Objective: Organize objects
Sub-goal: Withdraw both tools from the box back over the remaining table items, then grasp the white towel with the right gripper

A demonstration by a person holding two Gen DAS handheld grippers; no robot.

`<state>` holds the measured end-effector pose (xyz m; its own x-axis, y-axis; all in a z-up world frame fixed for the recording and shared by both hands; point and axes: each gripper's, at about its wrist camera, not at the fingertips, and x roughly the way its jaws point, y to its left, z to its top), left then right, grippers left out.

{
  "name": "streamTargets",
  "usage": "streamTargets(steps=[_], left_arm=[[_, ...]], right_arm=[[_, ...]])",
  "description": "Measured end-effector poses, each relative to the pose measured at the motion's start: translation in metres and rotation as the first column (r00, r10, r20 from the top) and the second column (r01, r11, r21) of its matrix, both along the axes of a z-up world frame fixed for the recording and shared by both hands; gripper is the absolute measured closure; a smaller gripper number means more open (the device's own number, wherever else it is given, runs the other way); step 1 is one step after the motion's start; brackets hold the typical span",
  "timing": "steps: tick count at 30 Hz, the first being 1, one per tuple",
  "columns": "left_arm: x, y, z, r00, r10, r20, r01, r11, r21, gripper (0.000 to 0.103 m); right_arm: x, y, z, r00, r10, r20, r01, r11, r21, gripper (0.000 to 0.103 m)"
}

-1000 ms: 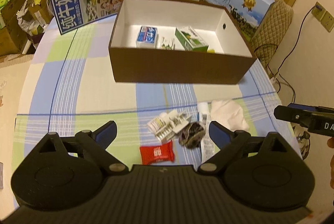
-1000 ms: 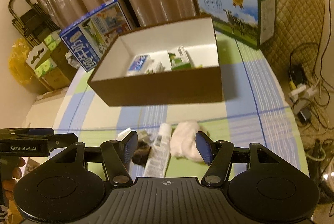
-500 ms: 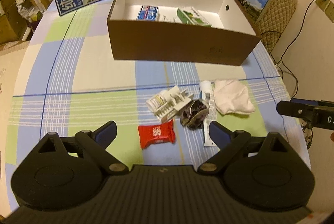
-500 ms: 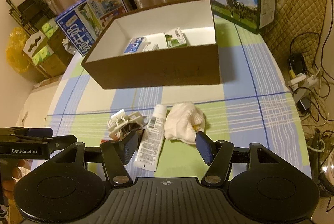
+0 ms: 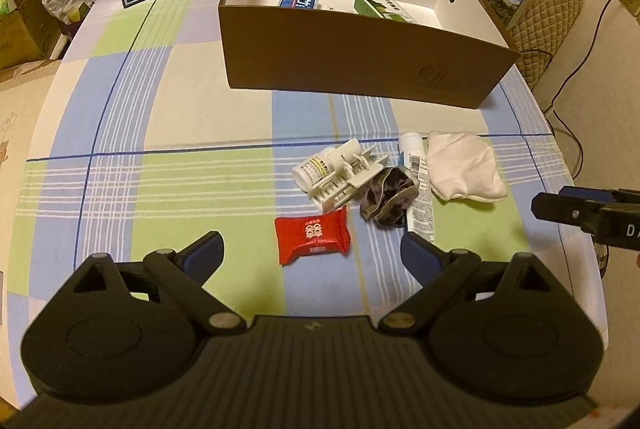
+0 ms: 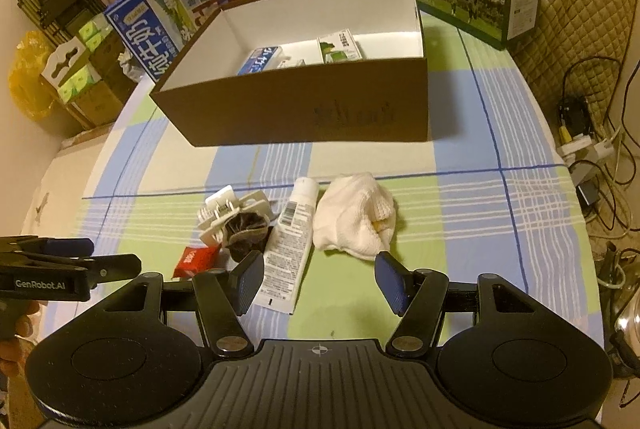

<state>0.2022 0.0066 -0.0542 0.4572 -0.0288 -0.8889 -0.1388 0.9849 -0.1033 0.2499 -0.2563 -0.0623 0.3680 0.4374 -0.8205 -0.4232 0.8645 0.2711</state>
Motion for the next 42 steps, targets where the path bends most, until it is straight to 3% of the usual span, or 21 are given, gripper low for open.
streamTargets(steps=[22,42], left_arm=[[-0.005,0.017,-0.02,0.999,0.036,-0.029,-0.035,0.999,0.008,0.01],[-0.001,0.04,-0.033,0.996,0.086,-0.04,-0.085,0.996,0.018,0.01]], right_arm=[[0.008,0.001,-0.032,0.999,-0.014,0.04,0.015,1.0,-0.026,0.044],[0.052,0.018,-0.064,0.998,-0.017,0.066,0.023,0.997,-0.08,0.044]])
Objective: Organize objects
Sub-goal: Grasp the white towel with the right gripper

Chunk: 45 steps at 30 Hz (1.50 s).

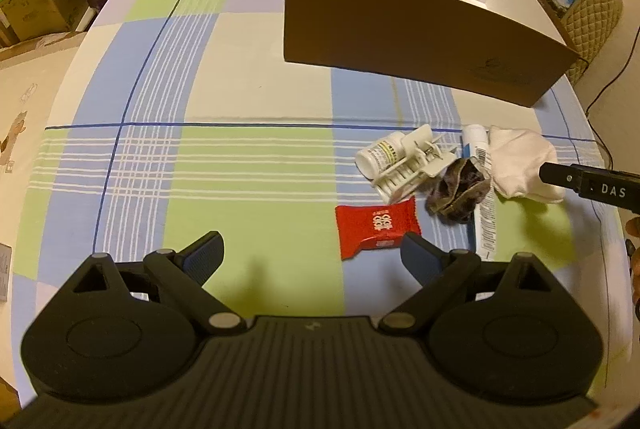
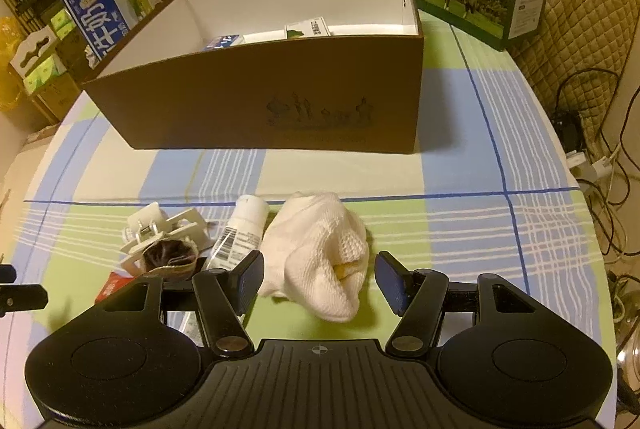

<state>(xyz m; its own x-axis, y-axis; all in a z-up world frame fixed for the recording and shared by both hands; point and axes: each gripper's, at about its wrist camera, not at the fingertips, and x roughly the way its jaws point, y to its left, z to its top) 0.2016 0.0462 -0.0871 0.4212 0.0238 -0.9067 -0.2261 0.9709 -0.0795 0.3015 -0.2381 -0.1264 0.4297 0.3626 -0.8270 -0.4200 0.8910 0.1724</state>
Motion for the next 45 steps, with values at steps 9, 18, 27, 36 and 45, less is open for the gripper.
streamTargets(steps=[9,18,27,36,45], left_arm=[[0.005,0.004,-0.006,1.0,0.003,-0.008,-0.003,1.0,-0.001,0.01],[0.009,-0.001,-0.018,0.999,-0.028,-0.02,0.028,1.0,-0.005,0.01],[0.016,-0.013,-0.03,0.991,-0.132,0.023,0.132,0.991,-0.017,0.01],[0.016,-0.034,-0.047,0.92,-0.387,0.052,0.385,0.921,0.057,0.011],[0.031,-0.048,-0.064,0.829,-0.555,0.068,0.546,0.829,0.117,0.019]], right_arm=[[0.018,0.009,-0.016,1.0,-0.011,-0.016,0.011,1.0,-0.016,0.044],[0.019,0.008,-0.034,0.999,-0.008,-0.035,0.008,1.0,0.005,0.052],[0.009,-0.018,-0.027,0.999,-0.033,-0.04,0.035,0.998,0.059,0.078],[-0.006,-0.07,-0.022,0.985,-0.154,-0.081,0.16,0.984,0.073,0.078],[-0.016,-0.094,-0.019,0.97,-0.225,-0.088,0.232,0.97,0.076,0.078]])
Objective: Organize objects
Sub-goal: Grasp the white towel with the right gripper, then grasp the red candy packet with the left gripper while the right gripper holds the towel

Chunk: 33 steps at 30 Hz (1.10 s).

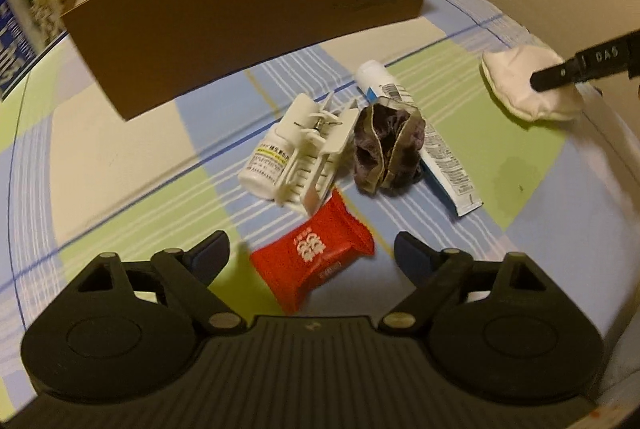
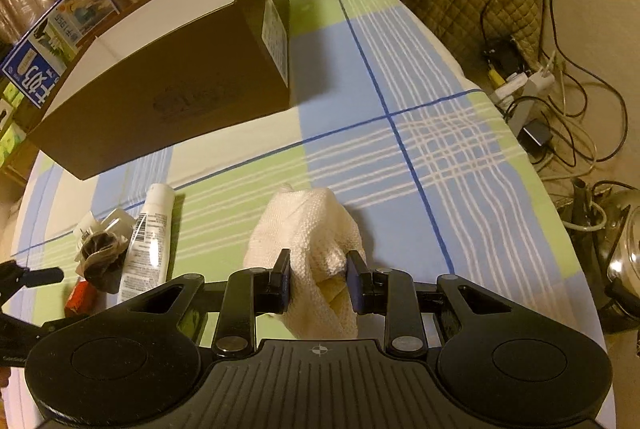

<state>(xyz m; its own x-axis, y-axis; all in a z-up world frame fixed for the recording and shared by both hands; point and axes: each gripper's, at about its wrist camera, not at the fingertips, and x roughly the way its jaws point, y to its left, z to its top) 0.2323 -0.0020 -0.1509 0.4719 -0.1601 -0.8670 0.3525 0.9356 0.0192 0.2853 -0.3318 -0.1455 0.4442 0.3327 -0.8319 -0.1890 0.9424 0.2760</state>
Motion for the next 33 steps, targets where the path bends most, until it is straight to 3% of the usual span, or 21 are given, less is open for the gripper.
streamTargets(steps=[6,11,13,21,23,25,33], left_arm=[[0.005,-0.005,-0.002,0.997,-0.074,-0.025,0.074,0.997,-0.016,0.031],[0.0,-0.011,0.002,0.995,-0.086,-0.048,0.084,0.996,-0.043,0.039],[-0.003,-0.012,0.004,0.995,-0.08,-0.059,0.077,0.995,-0.063,0.044],[0.003,-0.01,0.006,0.996,0.016,-0.083,-0.024,0.995,-0.093,0.046],[0.007,-0.01,0.003,0.995,0.029,-0.1,-0.037,0.996,-0.079,0.05],[0.009,-0.011,0.0,0.993,0.043,-0.111,-0.051,0.996,-0.067,0.06],[0.013,-0.011,0.002,0.988,0.089,-0.126,-0.1,0.992,-0.08,0.07]], right_arm=[[-0.003,-0.001,-0.001,1.0,-0.012,0.001,0.012,1.0,0.004,0.078],[-0.003,0.001,-0.001,1.0,-0.01,0.001,0.01,1.0,-0.005,0.078],[-0.003,0.002,-0.001,1.0,-0.005,0.002,0.005,1.0,-0.012,0.078],[-0.003,0.005,-0.001,1.0,0.003,0.004,-0.003,1.0,-0.022,0.078],[-0.002,0.004,-0.001,1.0,0.005,0.004,-0.005,1.0,-0.024,0.078],[-0.003,0.004,-0.001,1.0,0.006,0.004,-0.006,1.0,-0.025,0.078],[-0.004,0.005,-0.001,1.0,0.013,0.01,-0.013,1.0,-0.027,0.078]])
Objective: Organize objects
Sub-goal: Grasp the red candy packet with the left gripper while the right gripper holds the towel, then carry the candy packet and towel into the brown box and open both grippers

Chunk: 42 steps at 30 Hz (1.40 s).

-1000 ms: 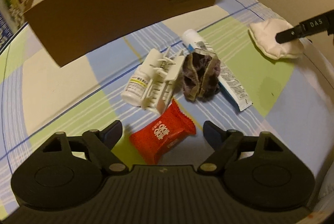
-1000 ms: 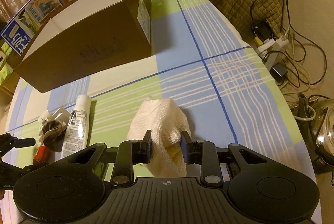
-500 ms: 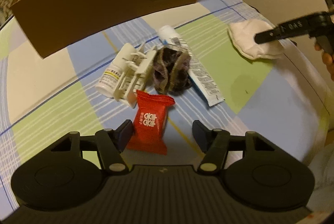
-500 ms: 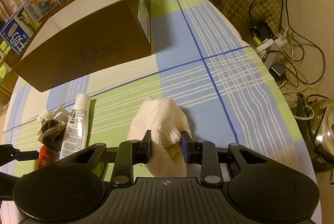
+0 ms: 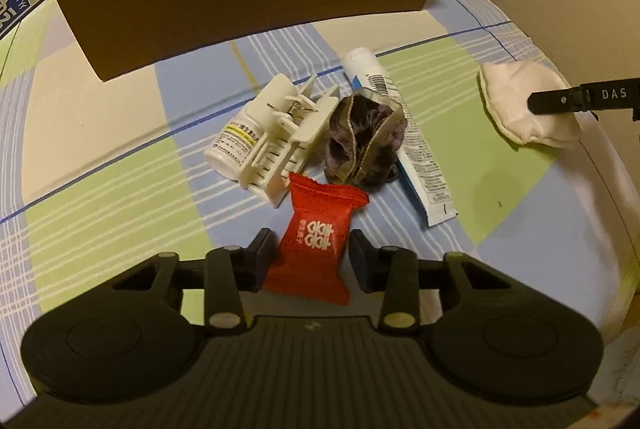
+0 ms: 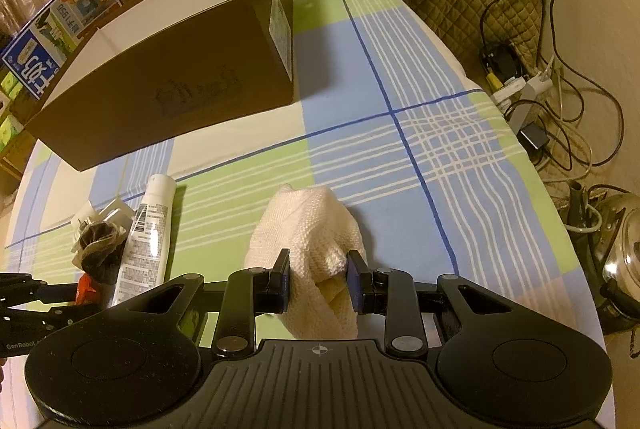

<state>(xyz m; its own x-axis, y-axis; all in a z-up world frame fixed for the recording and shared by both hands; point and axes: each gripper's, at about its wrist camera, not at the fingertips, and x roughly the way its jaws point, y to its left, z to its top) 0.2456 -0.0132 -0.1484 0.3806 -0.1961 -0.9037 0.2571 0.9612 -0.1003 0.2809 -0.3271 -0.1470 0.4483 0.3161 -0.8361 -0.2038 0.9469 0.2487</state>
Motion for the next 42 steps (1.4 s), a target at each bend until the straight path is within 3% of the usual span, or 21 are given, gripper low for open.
streamTargets(steps=[18,30,42], left_arm=[[-0.013,0.0,0.018,0.999,0.05,0.011,-0.049,0.998,-0.029,0.077],[-0.021,0.023,0.072,0.98,0.148,0.134,-0.135,0.986,-0.099,0.077],[0.037,0.043,0.121,0.946,0.193,0.26,-0.174,0.98,-0.095,0.077]], right_arm=[[-0.012,0.007,0.007,0.999,0.045,0.004,-0.045,0.999,0.007,0.078],[-0.008,0.027,0.052,0.99,0.114,0.083,-0.124,0.986,0.115,0.078],[0.038,0.069,0.101,0.952,0.207,0.225,-0.246,0.957,0.156,0.078]])
